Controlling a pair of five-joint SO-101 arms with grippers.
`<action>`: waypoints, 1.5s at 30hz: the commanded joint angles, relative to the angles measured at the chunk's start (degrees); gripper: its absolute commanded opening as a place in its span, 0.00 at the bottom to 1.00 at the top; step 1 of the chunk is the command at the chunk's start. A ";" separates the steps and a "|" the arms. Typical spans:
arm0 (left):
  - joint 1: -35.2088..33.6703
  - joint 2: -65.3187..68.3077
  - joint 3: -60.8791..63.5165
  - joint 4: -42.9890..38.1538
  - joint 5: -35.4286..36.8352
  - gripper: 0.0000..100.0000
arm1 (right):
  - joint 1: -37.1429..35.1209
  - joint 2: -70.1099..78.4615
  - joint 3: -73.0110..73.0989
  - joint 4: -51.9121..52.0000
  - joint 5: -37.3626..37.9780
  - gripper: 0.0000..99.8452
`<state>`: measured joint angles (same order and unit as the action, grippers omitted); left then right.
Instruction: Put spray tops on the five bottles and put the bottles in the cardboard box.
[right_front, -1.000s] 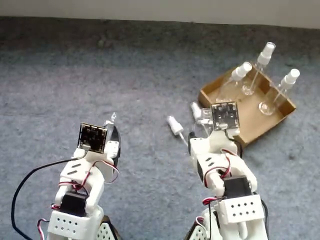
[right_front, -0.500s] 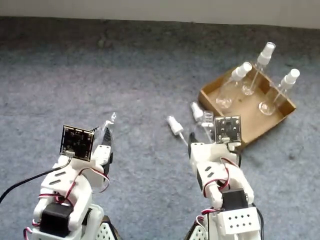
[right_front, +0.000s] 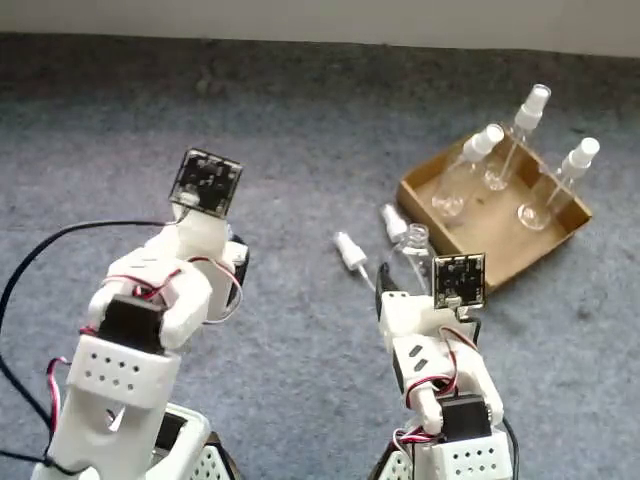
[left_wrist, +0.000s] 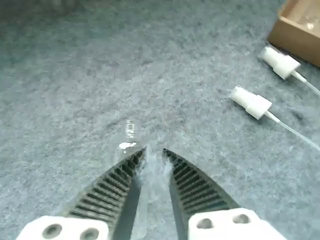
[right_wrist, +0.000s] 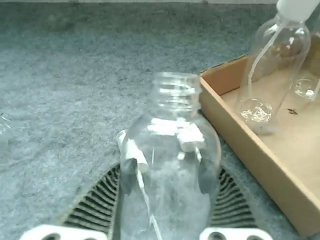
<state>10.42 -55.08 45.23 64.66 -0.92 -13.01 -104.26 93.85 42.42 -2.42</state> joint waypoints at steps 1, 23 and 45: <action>7.08 12.97 -10.77 4.31 -0.26 0.00 | 0.66 -0.57 -0.48 -1.80 -0.26 0.10; 12.09 65.54 -44.53 8.09 23.30 0.22 | 6.64 -0.57 -0.48 -2.07 -0.18 0.10; 15.60 89.45 -67.82 8.44 41.58 0.23 | 6.29 -0.57 -0.04 -2.07 0.00 0.10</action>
<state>24.84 33.80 -17.63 72.84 39.69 -7.03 -104.26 94.29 41.98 -2.51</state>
